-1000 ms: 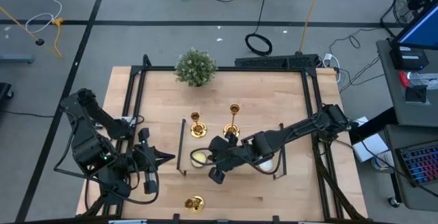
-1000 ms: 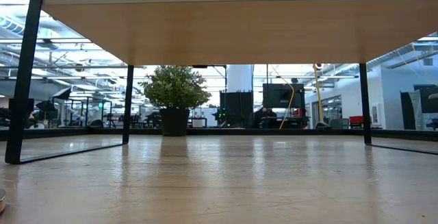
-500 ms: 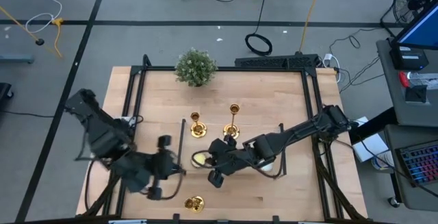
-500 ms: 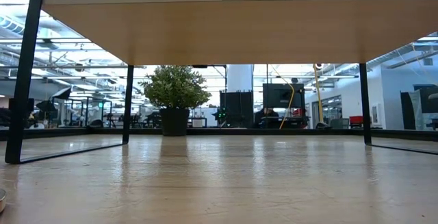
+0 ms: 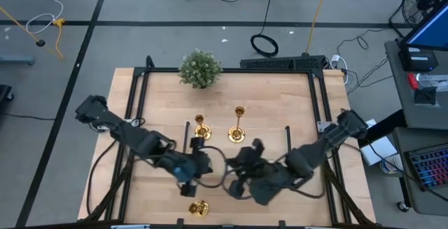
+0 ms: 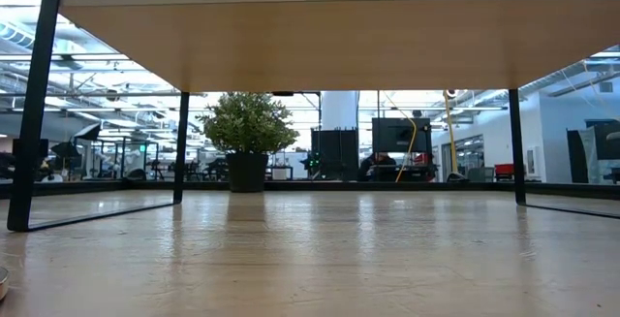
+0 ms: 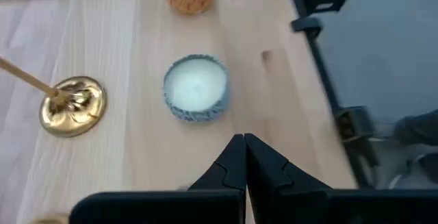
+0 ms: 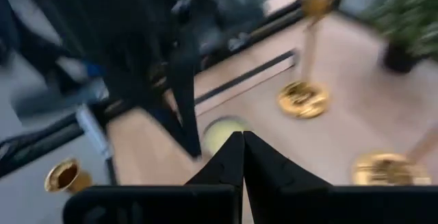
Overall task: Pick & Place candle stick holders
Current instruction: Put the red scented candle on the shelf aligned with the blue scented candle, then put the candle holder on the shelf aligned with the other candle holder
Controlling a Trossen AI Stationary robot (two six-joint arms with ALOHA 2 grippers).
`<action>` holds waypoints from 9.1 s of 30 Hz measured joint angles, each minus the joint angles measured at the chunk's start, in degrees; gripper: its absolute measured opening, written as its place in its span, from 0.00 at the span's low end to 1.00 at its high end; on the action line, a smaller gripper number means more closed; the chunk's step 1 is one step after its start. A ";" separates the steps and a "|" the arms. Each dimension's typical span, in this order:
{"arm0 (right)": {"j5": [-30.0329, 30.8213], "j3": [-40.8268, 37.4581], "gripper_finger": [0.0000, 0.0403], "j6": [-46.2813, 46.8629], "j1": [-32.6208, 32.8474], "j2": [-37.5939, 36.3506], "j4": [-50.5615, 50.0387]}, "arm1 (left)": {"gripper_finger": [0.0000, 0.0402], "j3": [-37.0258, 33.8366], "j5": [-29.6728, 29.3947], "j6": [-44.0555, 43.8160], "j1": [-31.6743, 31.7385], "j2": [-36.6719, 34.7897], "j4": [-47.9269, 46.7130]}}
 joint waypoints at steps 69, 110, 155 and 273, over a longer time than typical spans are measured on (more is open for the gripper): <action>6.17 -0.01 0.00 -8.05 3.23 -3.04 -1.68 | 0.00 10.40 0.14 4.79 4.53 6.04 -9.65; 4.58 -0.02 0.00 -11.30 3.12 -3.04 2.53 | 0.00 3.21 -8.22 -4.82 5.86 5.60 -26.35; 4.82 -0.02 0.00 -12.81 3.01 -3.04 2.33 | 0.00 3.21 -0.74 -4.07 5.14 5.63 -25.87; 7.79 -0.02 0.00 -21.73 2.51 -9.05 18.70 | 0.51 -34.45 -22.35 -29.72 -29.54 -0.78 41.88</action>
